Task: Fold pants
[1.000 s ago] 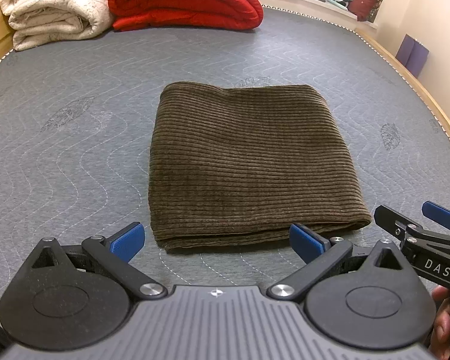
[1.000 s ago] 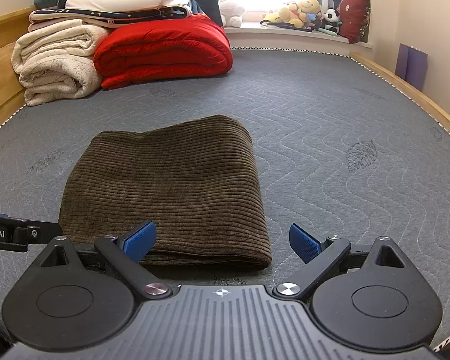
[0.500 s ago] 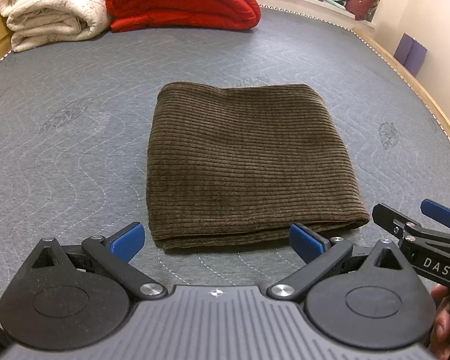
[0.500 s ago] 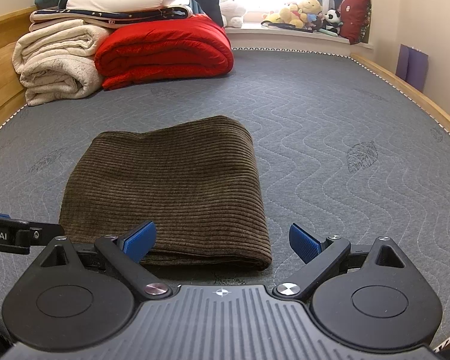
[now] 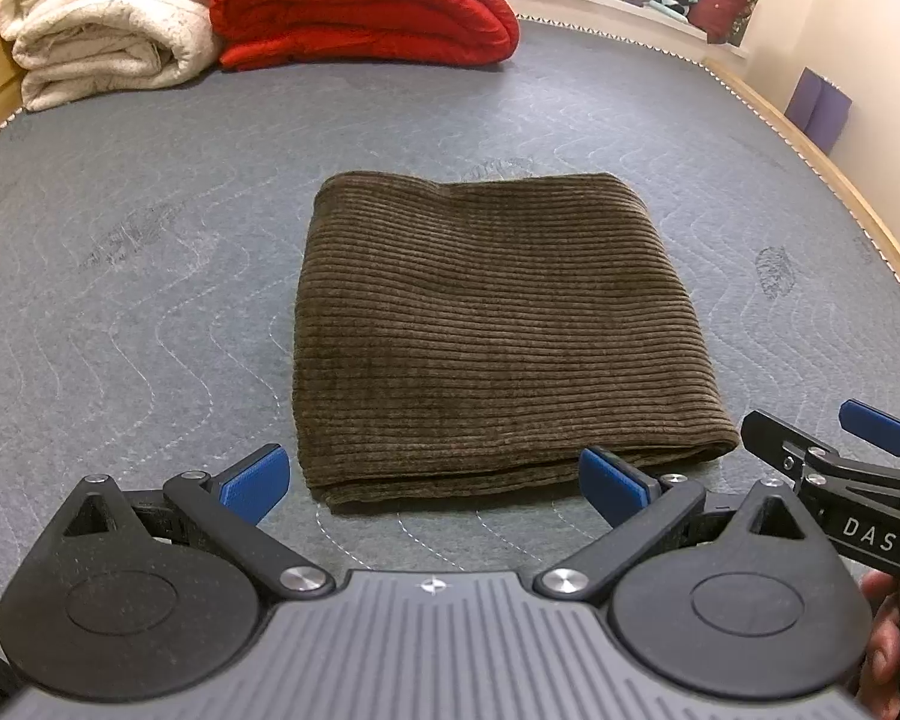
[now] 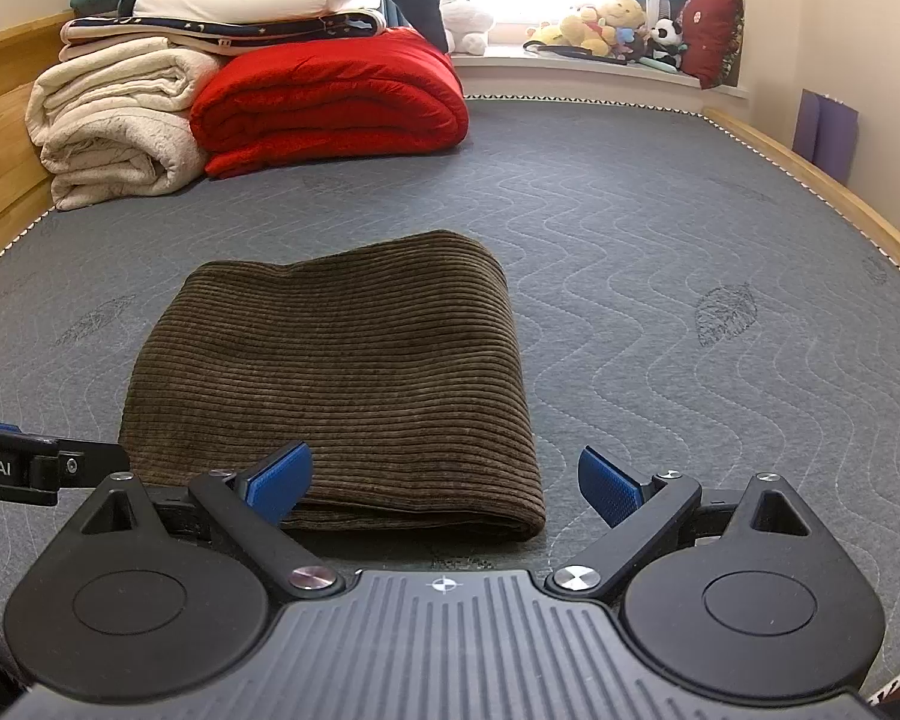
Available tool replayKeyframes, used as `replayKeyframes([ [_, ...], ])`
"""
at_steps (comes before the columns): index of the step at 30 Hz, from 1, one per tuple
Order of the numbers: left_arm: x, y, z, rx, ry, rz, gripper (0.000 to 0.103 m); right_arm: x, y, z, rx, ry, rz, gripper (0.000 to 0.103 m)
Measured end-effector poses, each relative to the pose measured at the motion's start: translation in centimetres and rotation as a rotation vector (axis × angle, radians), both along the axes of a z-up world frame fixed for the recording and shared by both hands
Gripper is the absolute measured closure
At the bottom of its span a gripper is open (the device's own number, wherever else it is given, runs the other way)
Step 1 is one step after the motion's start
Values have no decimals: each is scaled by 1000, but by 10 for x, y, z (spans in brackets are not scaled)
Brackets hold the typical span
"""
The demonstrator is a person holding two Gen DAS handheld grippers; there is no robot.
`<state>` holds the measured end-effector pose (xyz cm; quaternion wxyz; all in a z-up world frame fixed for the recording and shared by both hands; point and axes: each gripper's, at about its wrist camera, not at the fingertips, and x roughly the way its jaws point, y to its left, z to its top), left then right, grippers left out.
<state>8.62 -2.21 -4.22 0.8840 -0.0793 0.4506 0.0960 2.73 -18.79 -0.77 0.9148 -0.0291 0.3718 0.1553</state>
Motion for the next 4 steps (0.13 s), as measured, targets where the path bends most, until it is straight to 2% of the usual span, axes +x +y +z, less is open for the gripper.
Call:
replayKeyframes([
  [4, 0, 2, 1, -5, -2, 4, 0, 0, 0, 0, 0, 0, 1, 7],
])
